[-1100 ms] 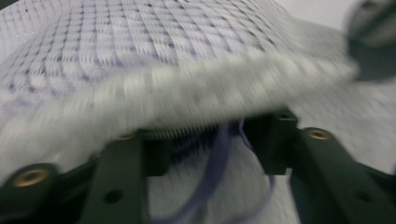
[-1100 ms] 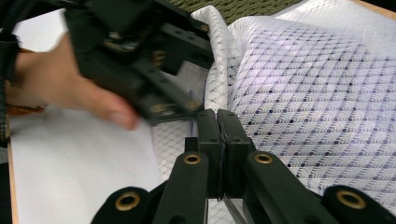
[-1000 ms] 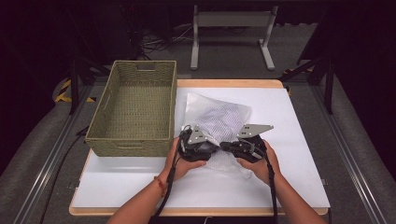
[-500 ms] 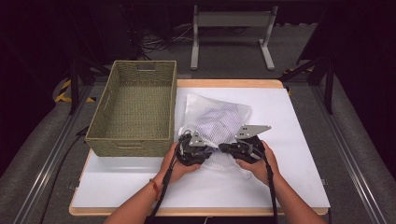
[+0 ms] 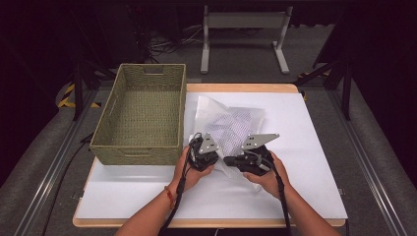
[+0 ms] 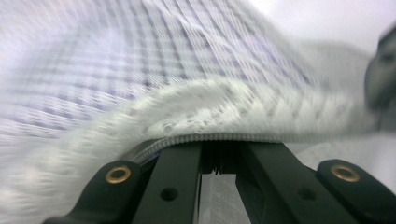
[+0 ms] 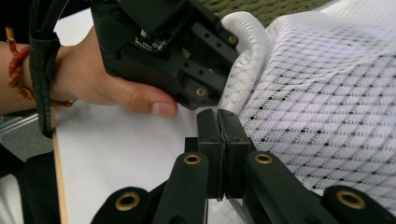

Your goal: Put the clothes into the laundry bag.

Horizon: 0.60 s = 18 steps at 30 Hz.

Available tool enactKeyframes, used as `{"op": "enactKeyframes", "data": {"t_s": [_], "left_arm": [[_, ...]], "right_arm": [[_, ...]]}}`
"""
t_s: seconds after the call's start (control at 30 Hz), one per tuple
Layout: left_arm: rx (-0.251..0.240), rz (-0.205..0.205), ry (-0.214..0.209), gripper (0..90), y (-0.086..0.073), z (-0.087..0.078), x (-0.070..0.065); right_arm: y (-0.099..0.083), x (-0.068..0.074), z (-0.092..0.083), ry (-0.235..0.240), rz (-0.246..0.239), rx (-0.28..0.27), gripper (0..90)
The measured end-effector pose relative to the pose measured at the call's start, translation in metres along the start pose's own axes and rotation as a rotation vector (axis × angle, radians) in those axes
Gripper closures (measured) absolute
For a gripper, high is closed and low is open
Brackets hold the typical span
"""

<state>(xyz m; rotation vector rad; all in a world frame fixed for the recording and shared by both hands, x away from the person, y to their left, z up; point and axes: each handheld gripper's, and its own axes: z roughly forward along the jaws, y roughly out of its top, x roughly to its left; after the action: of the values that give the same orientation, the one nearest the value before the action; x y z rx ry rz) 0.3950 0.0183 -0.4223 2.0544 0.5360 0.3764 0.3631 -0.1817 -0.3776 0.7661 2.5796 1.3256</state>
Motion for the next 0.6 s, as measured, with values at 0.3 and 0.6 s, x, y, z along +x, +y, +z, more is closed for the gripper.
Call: {"op": "enactKeyframes", "data": {"t_s": [0.3,0.6], "left_arm": [[0.001,0.080,-0.003,88.6,0.010,-0.031,-0.012],[-0.044,0.101,-0.028,88.3,0.009,-0.017,-0.024]], "right_arm": [[0.008,0.005,-0.013,0.029,-0.008,-0.038,89.1],[0.012,0.011,-0.029,0.028,-0.015,-0.071,89.1]]}}
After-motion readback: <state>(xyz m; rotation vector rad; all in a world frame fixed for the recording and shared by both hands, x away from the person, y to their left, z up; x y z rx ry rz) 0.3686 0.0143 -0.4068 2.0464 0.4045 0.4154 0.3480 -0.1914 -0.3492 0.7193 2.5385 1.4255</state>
